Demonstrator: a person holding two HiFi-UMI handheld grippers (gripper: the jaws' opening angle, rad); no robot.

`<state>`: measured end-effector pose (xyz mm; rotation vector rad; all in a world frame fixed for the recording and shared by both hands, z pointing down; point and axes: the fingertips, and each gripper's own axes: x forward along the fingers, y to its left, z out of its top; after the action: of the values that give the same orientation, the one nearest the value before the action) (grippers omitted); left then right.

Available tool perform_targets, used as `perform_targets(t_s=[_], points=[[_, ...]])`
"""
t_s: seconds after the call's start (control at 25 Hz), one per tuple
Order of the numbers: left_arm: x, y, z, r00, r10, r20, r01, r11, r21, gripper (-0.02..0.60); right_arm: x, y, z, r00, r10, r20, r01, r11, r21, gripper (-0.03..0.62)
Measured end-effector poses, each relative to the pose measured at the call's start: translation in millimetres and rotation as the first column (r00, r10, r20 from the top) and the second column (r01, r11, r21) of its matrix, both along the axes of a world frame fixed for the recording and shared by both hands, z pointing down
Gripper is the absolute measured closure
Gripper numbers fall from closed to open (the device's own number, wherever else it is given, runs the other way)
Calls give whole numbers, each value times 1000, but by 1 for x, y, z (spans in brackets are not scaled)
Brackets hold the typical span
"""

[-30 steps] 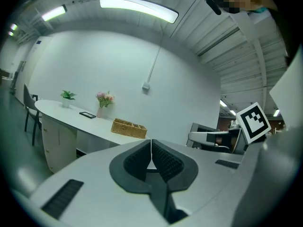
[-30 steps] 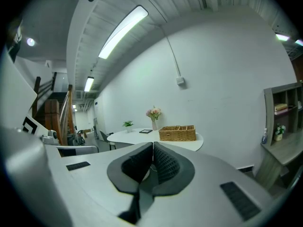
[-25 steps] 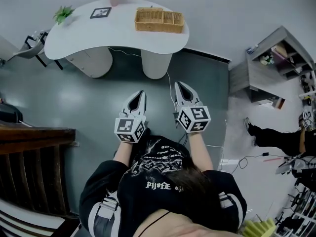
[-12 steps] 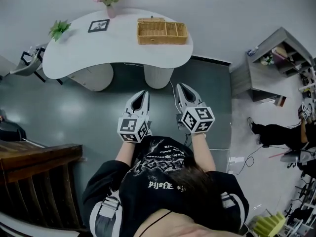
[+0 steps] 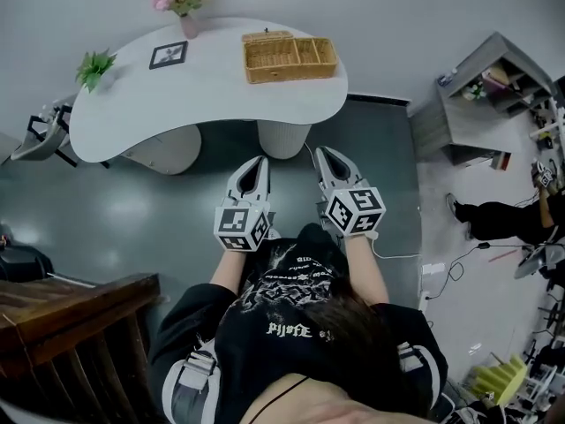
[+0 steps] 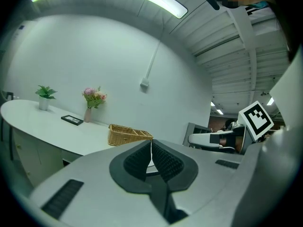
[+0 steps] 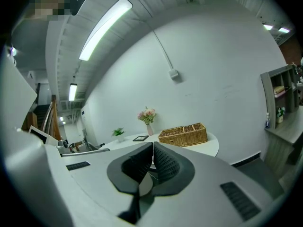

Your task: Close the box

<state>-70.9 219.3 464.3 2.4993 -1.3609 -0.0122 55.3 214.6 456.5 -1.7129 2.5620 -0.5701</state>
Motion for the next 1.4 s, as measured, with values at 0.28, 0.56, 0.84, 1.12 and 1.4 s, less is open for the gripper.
perform_targets(t_s=[0.28, 0.56, 0.84, 1.12, 1.4], points=[[-16, -8, 4, 999, -26, -19, 26, 1000, -18, 555, -14, -7, 5, 1000, -21, -23, 21, 1000, -9, 569], [-19, -20, 9, 998, -65, -5, 65, 998, -25, 555, -23, -34, 7, 996, -72, -52, 72, 997, -3, 569], [-19, -51, 14, 992, -124, 24, 125, 992, -27, 555, -24, -72, 15, 991, -123, -44, 123, 992, -3, 569], [-2, -102, 11, 991, -129, 38, 131, 991, -34, 556, -8, -124, 18, 991, -131, -35, 131, 991, -18, 569], [25, -160, 16, 991, -115, 67, 118, 992, -51, 555, 21, -181, 34, 991, -127, -39, 123, 989, -85, 569]])
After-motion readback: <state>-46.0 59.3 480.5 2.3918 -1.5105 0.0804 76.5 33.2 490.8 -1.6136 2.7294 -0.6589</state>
